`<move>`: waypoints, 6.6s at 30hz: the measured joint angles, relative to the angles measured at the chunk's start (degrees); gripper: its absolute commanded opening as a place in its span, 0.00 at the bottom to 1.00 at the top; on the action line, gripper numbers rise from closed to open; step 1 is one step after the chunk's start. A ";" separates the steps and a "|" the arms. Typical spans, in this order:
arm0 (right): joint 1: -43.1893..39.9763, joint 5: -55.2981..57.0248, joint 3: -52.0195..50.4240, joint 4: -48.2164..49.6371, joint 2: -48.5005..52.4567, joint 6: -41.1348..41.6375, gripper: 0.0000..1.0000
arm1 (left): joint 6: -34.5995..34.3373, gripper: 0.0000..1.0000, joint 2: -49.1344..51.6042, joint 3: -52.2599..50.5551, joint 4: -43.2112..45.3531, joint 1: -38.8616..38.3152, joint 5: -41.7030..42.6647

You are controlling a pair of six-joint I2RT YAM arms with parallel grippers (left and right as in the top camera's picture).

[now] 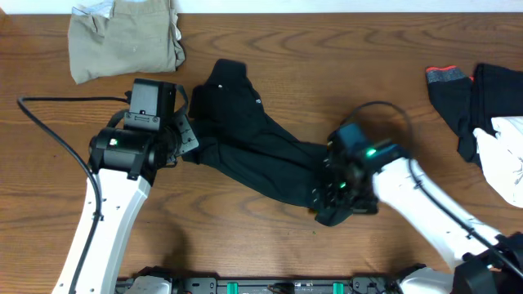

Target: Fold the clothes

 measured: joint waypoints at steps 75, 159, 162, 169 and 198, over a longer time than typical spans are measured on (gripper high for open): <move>12.74 19.47 -13.73 21.35 -0.11 24.11 0.61 | -0.20 0.06 0.04 0.00 -1.38 0.00 -0.35; -4.94 34.53 56.94 -22.75 -16.24 11.65 0.02 | -1.73 0.06 -8.76 43.41 -14.47 -4.09 4.55; -6.03 35.80 57.02 -19.61 -11.39 11.67 0.03 | -1.66 0.06 0.02 43.36 -10.58 -4.09 2.60; -13.29 36.46 57.02 -13.77 1.88 12.04 0.02 | -0.52 0.06 17.99 42.93 -0.66 -4.13 -1.31; -24.33 33.44 56.85 -9.62 27.28 2.40 0.99 | 4.66 0.98 40.06 42.75 1.51 -4.13 -5.68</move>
